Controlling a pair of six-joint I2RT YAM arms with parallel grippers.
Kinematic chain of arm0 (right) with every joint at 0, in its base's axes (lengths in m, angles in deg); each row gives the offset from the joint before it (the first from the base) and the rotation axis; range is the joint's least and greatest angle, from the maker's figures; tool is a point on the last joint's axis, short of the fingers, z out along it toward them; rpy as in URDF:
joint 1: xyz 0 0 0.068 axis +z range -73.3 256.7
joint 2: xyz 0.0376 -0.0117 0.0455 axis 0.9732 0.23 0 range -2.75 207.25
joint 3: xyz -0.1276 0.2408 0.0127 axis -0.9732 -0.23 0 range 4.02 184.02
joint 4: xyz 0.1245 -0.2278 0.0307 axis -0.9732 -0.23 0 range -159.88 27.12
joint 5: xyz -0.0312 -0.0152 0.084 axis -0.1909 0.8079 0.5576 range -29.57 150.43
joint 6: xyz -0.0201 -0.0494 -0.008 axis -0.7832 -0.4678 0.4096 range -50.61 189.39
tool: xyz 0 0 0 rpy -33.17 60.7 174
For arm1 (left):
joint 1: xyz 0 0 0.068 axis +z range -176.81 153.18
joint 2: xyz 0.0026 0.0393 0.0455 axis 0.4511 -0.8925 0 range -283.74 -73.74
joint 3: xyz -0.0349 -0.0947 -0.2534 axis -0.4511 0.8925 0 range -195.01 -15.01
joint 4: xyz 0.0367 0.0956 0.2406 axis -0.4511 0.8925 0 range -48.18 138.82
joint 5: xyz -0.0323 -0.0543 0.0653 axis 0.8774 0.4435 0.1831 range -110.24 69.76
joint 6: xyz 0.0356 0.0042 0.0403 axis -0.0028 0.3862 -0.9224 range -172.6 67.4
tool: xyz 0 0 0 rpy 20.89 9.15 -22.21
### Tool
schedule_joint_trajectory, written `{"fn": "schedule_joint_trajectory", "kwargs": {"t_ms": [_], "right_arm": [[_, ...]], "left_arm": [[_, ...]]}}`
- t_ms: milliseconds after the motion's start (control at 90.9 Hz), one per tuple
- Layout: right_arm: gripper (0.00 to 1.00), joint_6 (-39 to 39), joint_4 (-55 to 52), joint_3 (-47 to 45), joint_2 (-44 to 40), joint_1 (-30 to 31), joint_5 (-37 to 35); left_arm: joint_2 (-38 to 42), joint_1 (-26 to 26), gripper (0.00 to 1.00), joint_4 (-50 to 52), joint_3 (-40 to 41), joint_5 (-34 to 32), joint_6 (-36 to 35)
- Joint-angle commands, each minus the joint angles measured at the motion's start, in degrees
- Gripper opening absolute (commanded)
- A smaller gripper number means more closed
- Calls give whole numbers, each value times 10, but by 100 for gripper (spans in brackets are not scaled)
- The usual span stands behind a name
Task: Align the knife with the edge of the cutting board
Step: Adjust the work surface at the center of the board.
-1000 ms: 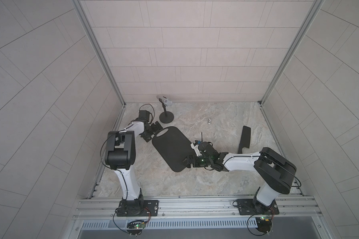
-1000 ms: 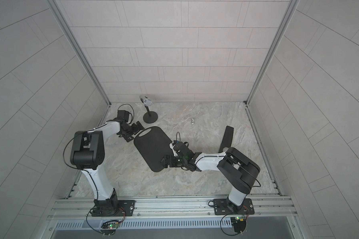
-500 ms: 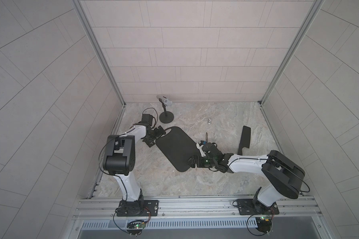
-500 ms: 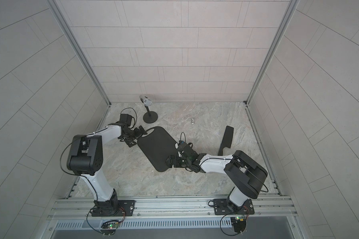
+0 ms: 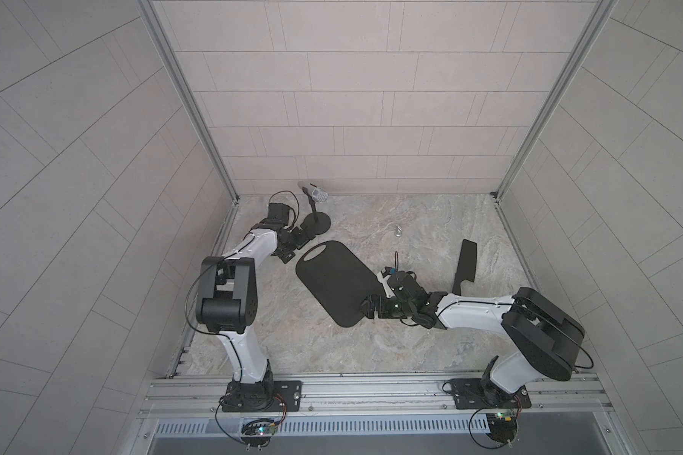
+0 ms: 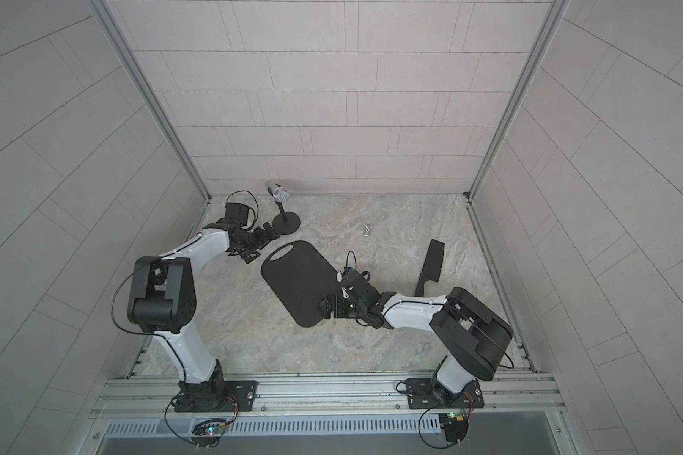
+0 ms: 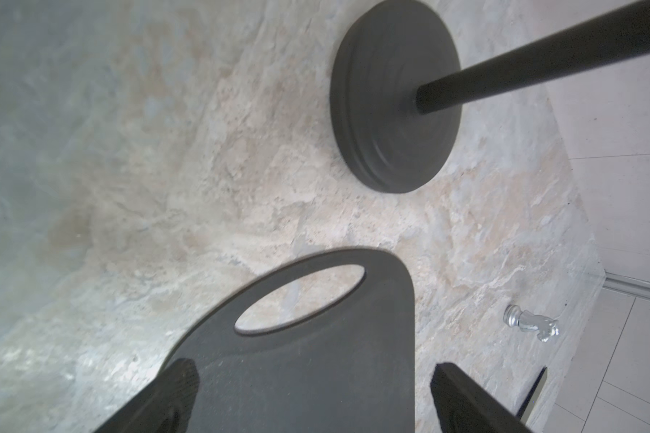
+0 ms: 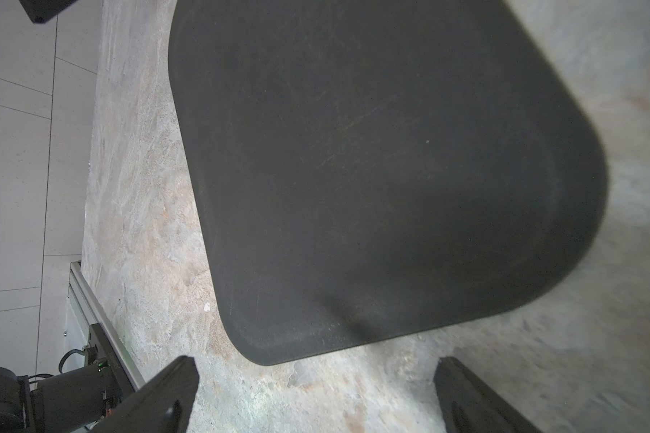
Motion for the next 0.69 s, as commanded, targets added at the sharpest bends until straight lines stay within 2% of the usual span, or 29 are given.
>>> {"fn": "schedule_joint_trajectory", "kwargs": {"t_ms": [0, 308, 682], "right_arm": [[100, -3, -61, -34, 11, -3, -23], [100, -3, -44, -35, 17, -3, -20], [100, -3, -46, -30, 15, -6, -28]], "left_arm": [[-31, 0, 100, -1, -33, 13, -19], [-102, 0, 100, 5, -78, 35, -36], [-110, -2, 100, 3, -51, 43, -7]]}}
